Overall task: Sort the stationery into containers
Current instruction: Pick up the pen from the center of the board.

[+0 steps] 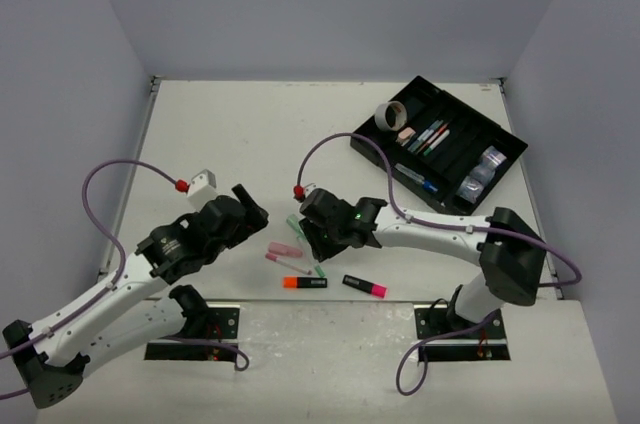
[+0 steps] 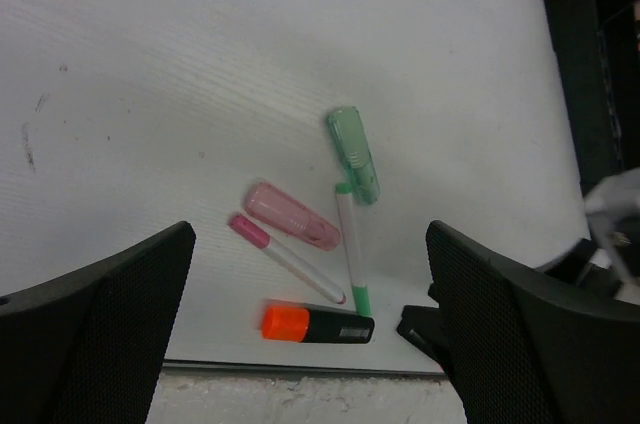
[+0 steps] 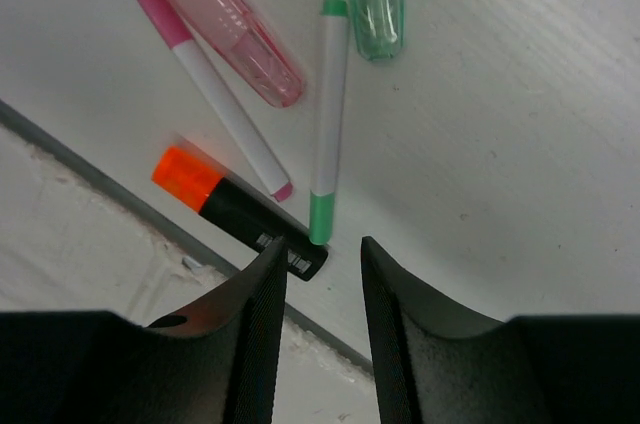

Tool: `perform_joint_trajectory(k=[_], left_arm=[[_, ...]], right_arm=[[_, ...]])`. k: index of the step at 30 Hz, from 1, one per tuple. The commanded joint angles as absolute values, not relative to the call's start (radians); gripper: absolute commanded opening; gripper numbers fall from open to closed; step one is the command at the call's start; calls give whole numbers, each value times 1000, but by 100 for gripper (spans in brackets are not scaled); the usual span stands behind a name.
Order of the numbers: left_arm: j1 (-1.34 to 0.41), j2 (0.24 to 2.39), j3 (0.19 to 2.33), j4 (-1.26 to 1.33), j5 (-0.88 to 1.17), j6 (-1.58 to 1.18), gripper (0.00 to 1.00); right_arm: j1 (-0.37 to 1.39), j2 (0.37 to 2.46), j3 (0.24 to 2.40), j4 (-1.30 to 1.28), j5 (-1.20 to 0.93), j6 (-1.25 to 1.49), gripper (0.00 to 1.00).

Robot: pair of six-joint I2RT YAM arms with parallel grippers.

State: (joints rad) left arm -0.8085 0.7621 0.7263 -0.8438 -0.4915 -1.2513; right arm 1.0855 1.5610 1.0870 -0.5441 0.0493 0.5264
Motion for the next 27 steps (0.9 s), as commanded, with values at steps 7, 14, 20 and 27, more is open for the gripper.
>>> perform_joint_trajectory(k=[7, 14, 20, 27], left_arm=[[-811, 572, 811, -730, -563, -933, 100], [-813, 519, 893, -862, -650, -896, 100], [-812, 486, 948, -960, -741, -885, 100], [-811, 428, 933, -983, -772, -887, 100]], right_arm=[[1158, 1779, 1226, -611, 146, 563, 37], [1158, 1874, 1285, -612, 178, 574, 34], [1158, 1939, 1320, -659, 265, 623, 27], [1157, 1956, 1340, -688, 282, 638, 16]])
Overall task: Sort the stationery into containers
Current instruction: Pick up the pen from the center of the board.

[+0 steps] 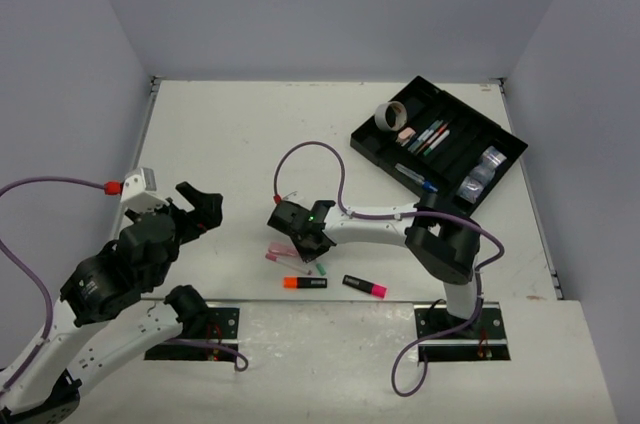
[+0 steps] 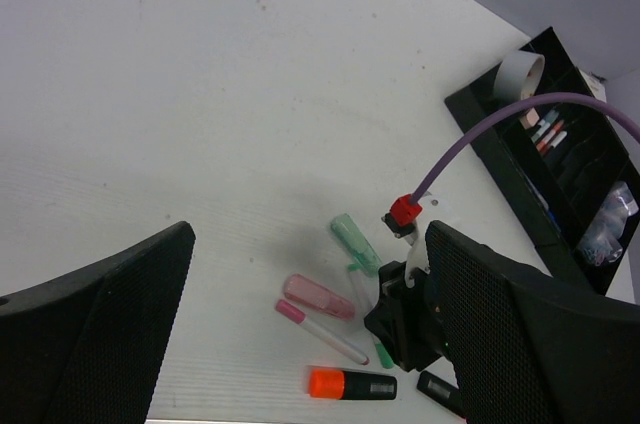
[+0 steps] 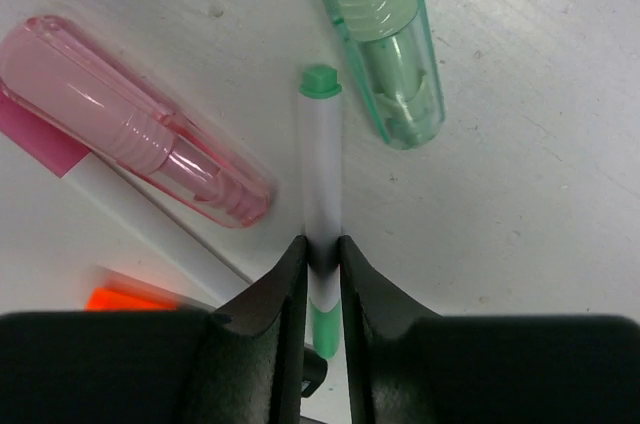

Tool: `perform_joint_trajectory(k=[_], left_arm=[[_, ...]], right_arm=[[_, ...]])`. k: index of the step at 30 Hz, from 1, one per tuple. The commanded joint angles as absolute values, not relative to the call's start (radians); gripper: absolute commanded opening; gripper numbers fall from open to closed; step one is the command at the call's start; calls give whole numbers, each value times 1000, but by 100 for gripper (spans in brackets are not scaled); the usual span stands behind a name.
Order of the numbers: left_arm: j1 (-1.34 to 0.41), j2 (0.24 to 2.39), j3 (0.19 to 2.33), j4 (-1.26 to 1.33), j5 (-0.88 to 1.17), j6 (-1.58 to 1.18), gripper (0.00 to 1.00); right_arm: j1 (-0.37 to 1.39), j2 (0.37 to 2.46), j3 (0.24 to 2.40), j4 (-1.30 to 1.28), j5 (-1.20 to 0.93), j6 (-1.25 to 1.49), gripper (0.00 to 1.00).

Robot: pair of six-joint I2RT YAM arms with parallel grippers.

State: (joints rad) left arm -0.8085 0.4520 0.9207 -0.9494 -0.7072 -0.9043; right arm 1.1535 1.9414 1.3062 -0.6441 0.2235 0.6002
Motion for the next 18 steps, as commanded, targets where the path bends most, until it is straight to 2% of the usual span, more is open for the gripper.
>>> perform_joint_trajectory(k=[1, 6, 12, 15, 18], left_arm=[[-811, 422, 928, -981, -773, -888, 100], [-813, 400, 915, -975, -777, -887, 100], [-811, 390, 907, -969, -776, -884, 100], [-811, 385, 904, -970, -778, -885, 100], [-813, 377, 897, -963, -778, -885, 100]], right_arm=[[1158, 1954, 1342, -693, 286, 639, 14], [1157, 1887, 1350, -714, 311, 632, 5], [1144, 1705, 1373, -732, 295, 582, 4], [1047, 1589, 1340, -730, 296, 558, 4], [863, 1504, 1282, -701, 305, 539, 3]])
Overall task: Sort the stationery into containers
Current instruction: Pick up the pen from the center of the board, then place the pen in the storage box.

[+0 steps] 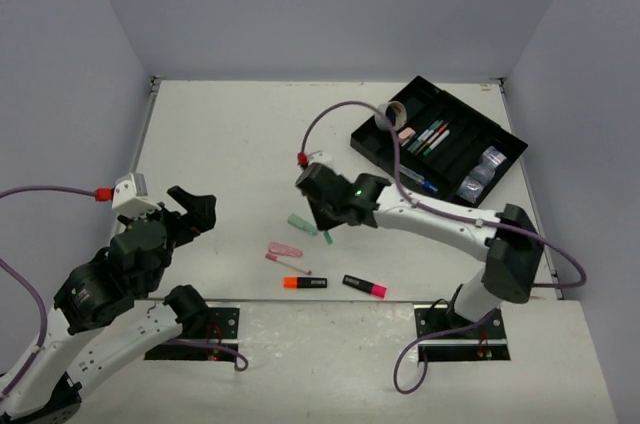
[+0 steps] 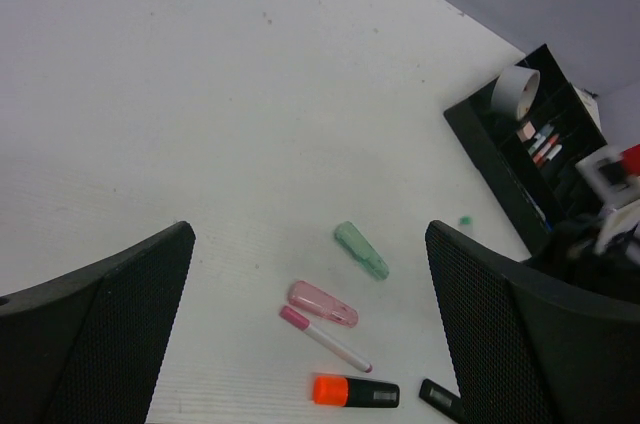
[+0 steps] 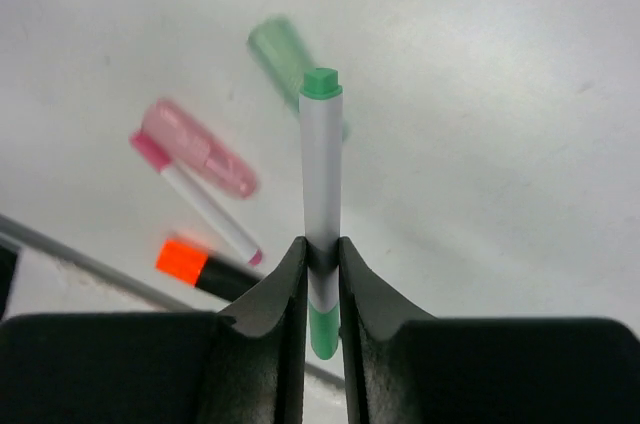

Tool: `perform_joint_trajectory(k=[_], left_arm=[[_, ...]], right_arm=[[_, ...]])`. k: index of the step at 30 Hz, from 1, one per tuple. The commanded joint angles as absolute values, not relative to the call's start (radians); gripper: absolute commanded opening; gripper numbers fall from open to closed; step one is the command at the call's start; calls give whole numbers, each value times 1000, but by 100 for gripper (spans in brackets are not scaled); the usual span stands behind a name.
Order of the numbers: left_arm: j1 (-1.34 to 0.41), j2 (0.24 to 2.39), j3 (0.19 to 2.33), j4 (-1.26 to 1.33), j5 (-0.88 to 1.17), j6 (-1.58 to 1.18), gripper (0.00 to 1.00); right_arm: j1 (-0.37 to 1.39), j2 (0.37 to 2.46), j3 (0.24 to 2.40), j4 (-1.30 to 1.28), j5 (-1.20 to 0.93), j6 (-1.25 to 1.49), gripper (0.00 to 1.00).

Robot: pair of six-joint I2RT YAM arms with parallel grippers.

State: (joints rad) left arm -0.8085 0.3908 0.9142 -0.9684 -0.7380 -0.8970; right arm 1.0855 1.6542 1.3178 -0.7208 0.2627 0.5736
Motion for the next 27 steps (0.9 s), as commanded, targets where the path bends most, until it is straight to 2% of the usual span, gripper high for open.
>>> perform_joint_trajectory(k=[1, 3, 5, 8, 12, 21, 27], left_arm=[[-812, 376, 895, -962, -778, -885, 100], [-811, 375, 892, -959, -778, -886, 100], [-813, 373, 890, -958, -775, -886, 100], [-813, 367, 887, -953, -769, -881, 100], [-811, 358, 883, -942, -760, -872, 100], [-811, 350, 873, -921, -750, -857, 100], [-811, 332, 871, -920, -758, -861, 100]], right_arm=[[773, 1487, 1269, -693, 307, 538, 3], [549, 1471, 1265, -672, 322, 533, 2], [447, 1484, 1281, -655, 318, 533, 2], [196, 1538, 1330, -593, 285, 560, 4], [23, 1681, 1412, -508, 211, 596, 6], [-91, 2030, 1709, -564, 7, 617, 7], [-98, 2099, 1750, -577, 5, 637, 8]])
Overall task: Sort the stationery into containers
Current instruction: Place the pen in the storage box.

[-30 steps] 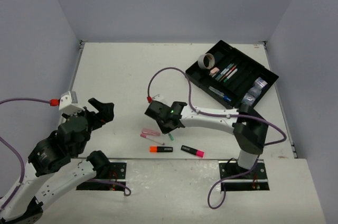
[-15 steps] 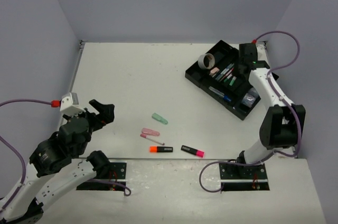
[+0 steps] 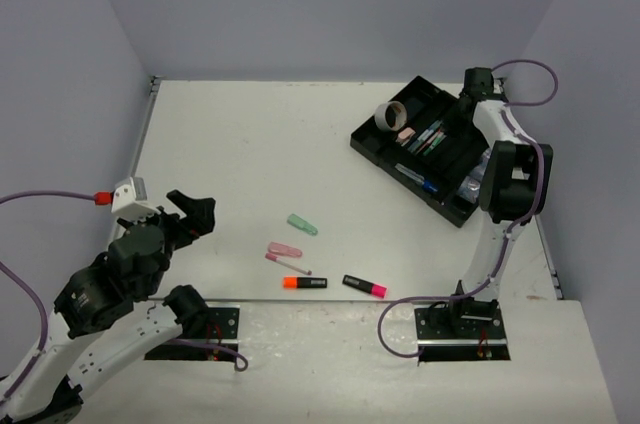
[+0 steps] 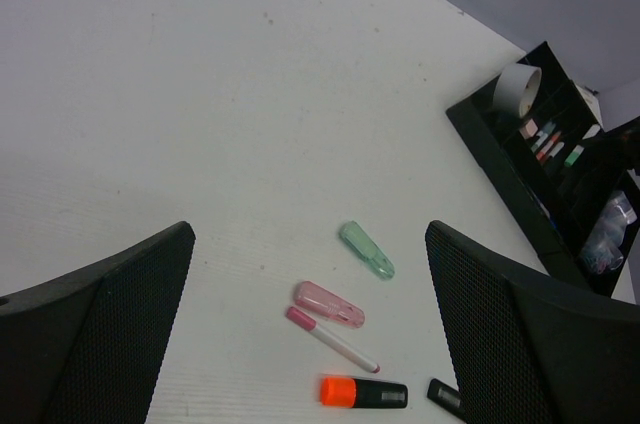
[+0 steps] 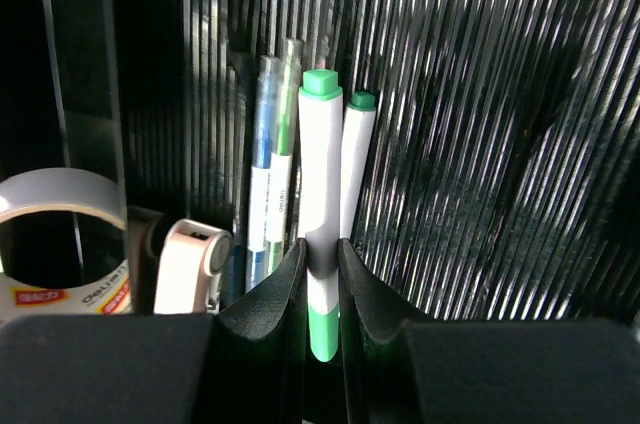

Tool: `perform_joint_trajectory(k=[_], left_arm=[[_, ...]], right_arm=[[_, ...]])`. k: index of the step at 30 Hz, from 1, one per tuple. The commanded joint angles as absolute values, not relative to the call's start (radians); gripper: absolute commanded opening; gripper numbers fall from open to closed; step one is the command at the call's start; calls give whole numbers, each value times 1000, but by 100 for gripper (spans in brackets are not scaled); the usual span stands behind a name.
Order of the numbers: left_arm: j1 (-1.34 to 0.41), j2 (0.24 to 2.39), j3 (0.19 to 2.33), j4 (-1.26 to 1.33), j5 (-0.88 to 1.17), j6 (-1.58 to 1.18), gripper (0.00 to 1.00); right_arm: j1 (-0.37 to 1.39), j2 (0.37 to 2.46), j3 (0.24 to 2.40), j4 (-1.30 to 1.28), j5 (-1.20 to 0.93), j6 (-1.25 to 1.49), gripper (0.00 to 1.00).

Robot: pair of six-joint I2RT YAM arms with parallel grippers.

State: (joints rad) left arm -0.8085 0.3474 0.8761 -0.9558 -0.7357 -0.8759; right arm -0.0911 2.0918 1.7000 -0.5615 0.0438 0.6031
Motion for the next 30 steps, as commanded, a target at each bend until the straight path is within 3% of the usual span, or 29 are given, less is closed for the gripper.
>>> perform_joint_trajectory(k=[1, 11, 25, 30], left_arm=[[-811, 328, 871, -920, -758, -861, 100], [-810, 314, 871, -920, -759, -861, 100], [-811, 299, 868, -914, -755, -854, 100], [-810, 294, 868, -912, -754, -853, 100]], right_arm=[[-99, 2101, 1747, -578, 5, 639, 8], [-103, 2105, 1698, -583, 3, 669, 11], [-103, 2092, 1684, -584, 3, 670, 34], [-103, 2043, 1674, -581, 3, 662, 36]])
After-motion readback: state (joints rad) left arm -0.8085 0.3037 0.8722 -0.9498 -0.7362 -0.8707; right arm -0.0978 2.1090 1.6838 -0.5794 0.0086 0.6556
